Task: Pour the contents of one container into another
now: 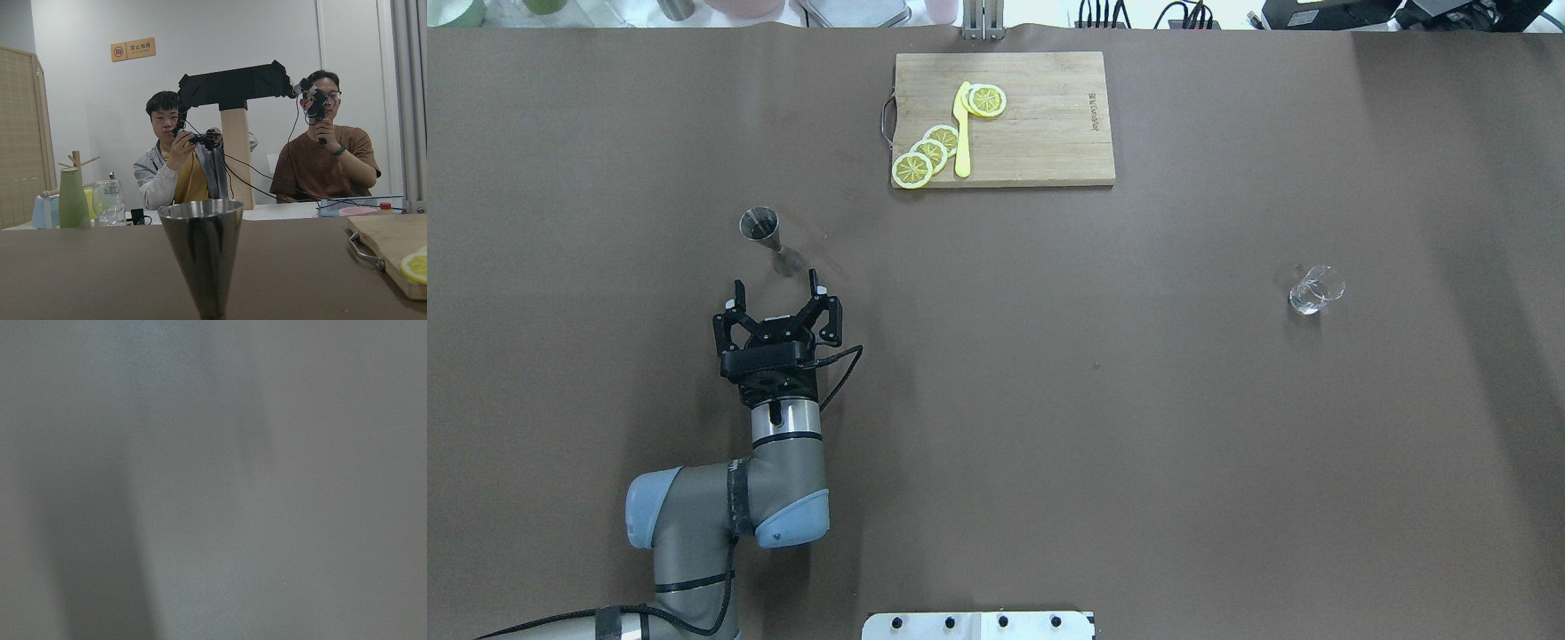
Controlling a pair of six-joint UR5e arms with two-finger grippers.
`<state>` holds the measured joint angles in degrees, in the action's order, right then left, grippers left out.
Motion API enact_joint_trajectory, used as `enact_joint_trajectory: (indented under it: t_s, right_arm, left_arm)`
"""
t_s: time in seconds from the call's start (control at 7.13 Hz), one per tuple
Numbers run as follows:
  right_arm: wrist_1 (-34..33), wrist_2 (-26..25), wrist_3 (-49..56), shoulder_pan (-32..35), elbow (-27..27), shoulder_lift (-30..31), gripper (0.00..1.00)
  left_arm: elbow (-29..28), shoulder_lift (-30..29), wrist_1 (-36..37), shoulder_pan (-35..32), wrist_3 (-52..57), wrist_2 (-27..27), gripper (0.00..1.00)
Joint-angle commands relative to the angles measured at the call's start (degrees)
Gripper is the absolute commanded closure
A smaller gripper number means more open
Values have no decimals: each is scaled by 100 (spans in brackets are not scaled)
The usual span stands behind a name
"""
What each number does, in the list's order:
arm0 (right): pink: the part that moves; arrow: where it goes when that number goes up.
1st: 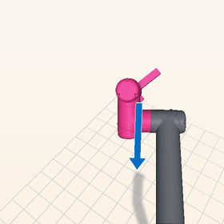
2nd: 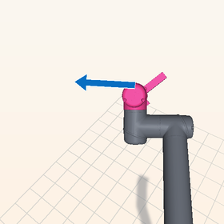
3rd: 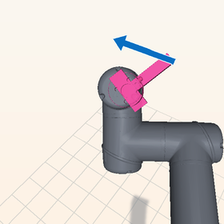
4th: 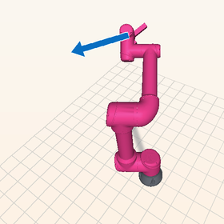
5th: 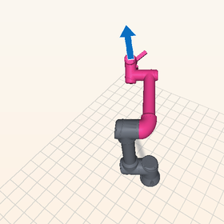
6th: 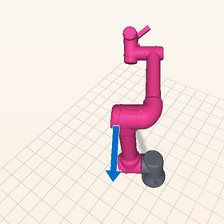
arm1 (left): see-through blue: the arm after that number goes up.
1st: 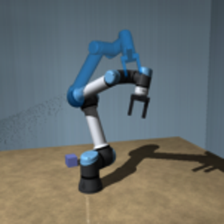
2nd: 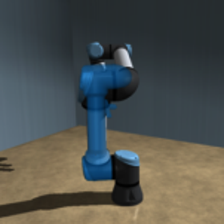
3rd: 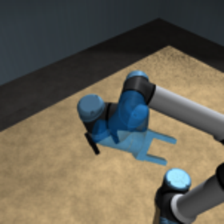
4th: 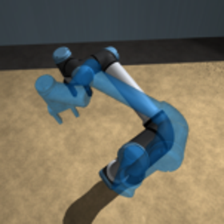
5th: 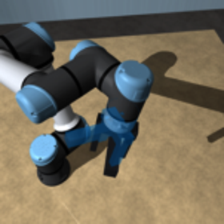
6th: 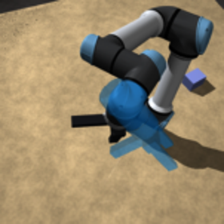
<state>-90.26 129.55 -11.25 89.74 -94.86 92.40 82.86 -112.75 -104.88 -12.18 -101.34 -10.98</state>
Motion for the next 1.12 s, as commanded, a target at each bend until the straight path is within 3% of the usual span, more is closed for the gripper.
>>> enact_joint_trajectory:
  t_s: [0.0,0.42,0.7,0.98]
  right_arm:
    - [0,0,0,0,-6,6,0]
    - [0,0,0,0,2,6,0]
    - [0,0,0,0,3,6,0]
    - [0,0,0,0,11,6,0]
  left_arm:
    - [579,340,3,259,35,77,1]
    - [950,438,213,409,44,183,1]
    - [1720,796,223,445,743,201,1]
    - [2126,790,223,419,1018,105,1]
